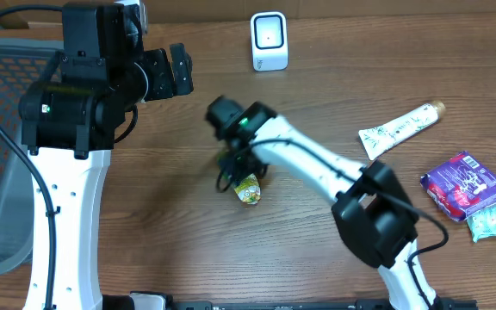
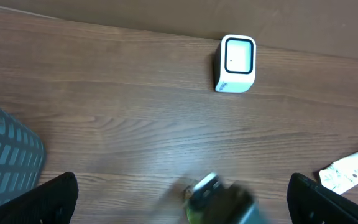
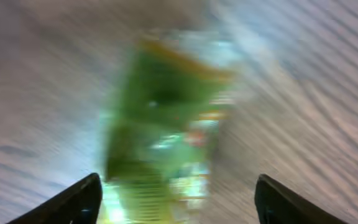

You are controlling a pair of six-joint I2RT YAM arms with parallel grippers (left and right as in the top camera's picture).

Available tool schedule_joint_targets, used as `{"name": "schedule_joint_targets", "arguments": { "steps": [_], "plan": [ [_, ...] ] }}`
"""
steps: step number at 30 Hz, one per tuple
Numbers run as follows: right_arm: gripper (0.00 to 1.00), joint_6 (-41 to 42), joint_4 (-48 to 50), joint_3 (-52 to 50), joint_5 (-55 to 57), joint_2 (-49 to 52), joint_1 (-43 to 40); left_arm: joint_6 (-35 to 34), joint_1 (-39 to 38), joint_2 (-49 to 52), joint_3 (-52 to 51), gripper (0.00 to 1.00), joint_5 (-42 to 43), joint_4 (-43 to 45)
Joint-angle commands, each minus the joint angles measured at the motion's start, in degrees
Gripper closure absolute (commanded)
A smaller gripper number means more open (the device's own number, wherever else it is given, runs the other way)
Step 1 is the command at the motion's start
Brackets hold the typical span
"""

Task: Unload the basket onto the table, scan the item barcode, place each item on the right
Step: 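Grasp the green pouch with right gripper and lift it, then carry the green pouch up to the scanner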

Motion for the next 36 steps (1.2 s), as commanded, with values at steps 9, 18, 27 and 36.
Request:
{"name": "schedule_joint_targets", "arguments": {
  "steps": [9, 18, 27, 36],
  "plan": [
    [0.19, -1.18, -3.26, -3.15, 13.64, -1.16, 4.04, 0.87, -0.11, 0.2, 0.39, 0.0, -0.37, 0.15],
    [0.32, -4.37, -1.03, -5.51, -1.09, -1.16, -0.79, 0.87, -0.11, 0.2, 0.39, 0.0, -0.37, 0.15],
    [0.5, -5.73, 0.92, -7.02, -3.54, -1.14, -3.85, 0.87, -0.11, 0.2, 0.39, 0.0, -0.37, 0.15],
    [0.95, -5.25, 2.6, -7.56, -5.27, -1.2, -4.79, 0.9, -0.11, 0.2, 0.39, 0.0, -0.37, 0.15]
  ]
}}
